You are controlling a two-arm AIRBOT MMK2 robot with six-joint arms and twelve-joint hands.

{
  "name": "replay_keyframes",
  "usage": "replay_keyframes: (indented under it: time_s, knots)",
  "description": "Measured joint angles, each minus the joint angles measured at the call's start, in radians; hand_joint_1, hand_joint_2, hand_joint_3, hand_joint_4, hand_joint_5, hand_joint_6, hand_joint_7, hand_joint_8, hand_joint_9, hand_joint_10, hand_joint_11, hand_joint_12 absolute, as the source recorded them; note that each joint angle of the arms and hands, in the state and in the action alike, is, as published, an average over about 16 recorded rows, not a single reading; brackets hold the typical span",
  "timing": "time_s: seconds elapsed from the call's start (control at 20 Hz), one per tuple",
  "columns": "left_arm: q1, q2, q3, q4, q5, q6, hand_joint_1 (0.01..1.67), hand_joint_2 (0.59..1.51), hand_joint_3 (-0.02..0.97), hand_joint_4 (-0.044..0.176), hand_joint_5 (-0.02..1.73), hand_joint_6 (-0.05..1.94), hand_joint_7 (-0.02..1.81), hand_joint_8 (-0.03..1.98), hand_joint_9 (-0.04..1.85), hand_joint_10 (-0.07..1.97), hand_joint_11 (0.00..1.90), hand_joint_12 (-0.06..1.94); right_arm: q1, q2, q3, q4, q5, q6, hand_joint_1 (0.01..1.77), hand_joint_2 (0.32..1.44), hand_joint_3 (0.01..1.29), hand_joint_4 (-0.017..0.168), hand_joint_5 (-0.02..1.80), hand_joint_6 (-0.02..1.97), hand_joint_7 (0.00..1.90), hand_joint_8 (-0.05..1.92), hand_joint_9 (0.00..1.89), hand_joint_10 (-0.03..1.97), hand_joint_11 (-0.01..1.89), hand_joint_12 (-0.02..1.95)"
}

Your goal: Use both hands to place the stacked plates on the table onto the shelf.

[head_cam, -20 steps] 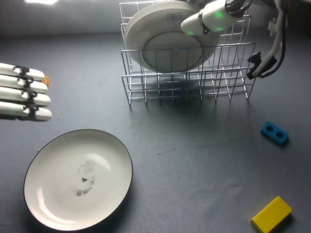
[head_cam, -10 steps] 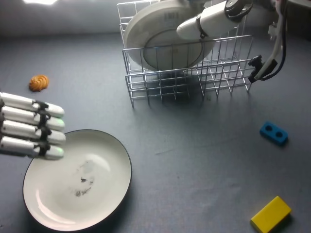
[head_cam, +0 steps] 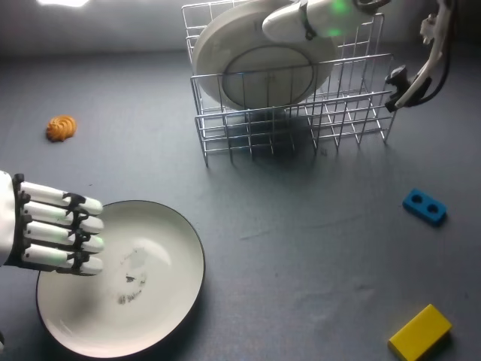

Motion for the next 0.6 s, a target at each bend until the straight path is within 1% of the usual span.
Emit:
replay_keyframes:
  time_s: [0.3,0.45,0.6]
  knots:
    - [0.069,-0.026,-0.005,-0.092,0.112,0.001,0.01,1.153,0.005,0.005,0.12,0.02,0.10,0.00,0.04,0.00,0.02,0.01,0.001,0.053,-0.110,-0.171,0.135,-0.013,1.05,1.07,0.01,-0.003,0.23,0.06,0.21,0.01,0.09,0.18,0.01,0.51]
    - [0.108,-0.034,-0.004,-0.145,0.150,0.001,0.01,1.152,0.005,0.004,0.12,0.01,0.10,0.00,0.03,-0.01,0.02,0.01,-0.014,0.076,-0.171,-0.271,0.202,-0.038,1.11,1.05,0.01,-0.002,0.15,0.05,0.13,0.01,0.06,0.10,0.01,0.28]
    - [0.148,-0.039,-0.003,-0.195,0.176,-0.002,0.01,1.150,0.005,0.003,0.11,0.00,0.09,0.00,0.02,-0.02,0.02,0.01,-0.038,0.093,-0.229,-0.367,0.252,-0.074,1.18,1.03,0.01,-0.002,0.07,0.04,0.05,0.01,0.02,0.03,0.02,0.06]
